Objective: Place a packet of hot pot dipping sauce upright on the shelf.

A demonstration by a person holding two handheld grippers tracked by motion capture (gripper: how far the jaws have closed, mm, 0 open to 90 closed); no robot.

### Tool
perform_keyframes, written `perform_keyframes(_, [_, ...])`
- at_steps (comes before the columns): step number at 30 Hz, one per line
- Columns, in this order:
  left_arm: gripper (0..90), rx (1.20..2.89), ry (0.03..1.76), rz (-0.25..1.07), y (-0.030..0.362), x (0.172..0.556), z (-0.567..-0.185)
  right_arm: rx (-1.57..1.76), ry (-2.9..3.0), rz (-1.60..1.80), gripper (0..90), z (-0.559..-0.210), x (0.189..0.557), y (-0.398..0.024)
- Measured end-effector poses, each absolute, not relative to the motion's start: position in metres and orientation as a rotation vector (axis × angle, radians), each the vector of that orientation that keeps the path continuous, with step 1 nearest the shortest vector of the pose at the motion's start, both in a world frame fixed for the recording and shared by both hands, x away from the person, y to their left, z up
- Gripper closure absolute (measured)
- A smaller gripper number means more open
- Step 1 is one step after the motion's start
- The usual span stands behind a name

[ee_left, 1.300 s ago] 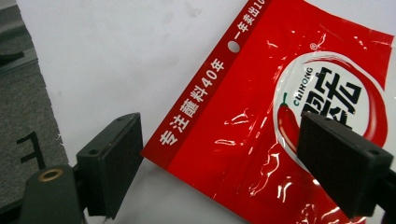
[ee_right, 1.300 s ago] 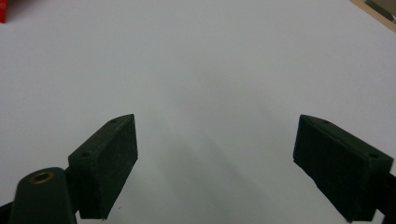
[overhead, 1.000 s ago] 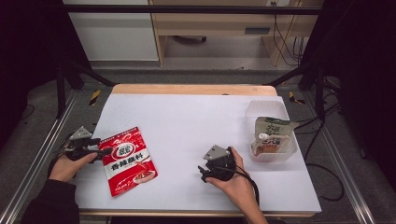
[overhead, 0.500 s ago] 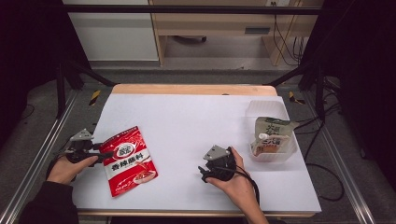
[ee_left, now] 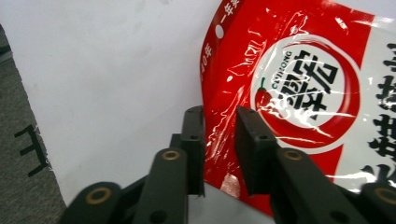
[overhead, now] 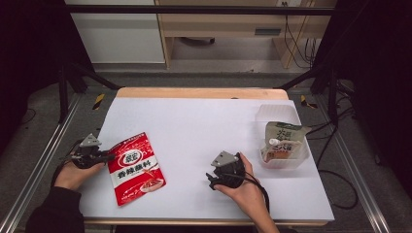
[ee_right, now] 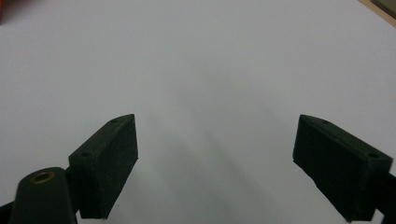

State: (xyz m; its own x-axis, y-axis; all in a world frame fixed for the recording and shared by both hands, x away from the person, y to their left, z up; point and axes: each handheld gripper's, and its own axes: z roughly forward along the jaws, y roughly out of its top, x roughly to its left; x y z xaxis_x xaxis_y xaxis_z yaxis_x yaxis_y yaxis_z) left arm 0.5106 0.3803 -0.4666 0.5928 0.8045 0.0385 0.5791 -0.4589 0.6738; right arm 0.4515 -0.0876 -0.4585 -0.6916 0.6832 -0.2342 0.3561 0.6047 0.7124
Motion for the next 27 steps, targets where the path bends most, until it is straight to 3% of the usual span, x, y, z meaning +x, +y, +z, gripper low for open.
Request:
perform_keyframes(7, [89.2,2.231,1.1,0.49,0.38,0.511,-0.466,0.82,2.338,0.887,14.5,-0.458,0.452,-0.088])
perform_keyframes(27, [90.0,2.187,1.047,0.557,0.37,0.506,-0.447,0.821,2.336,0.888,14.5,-0.458,0.451,-0.088])
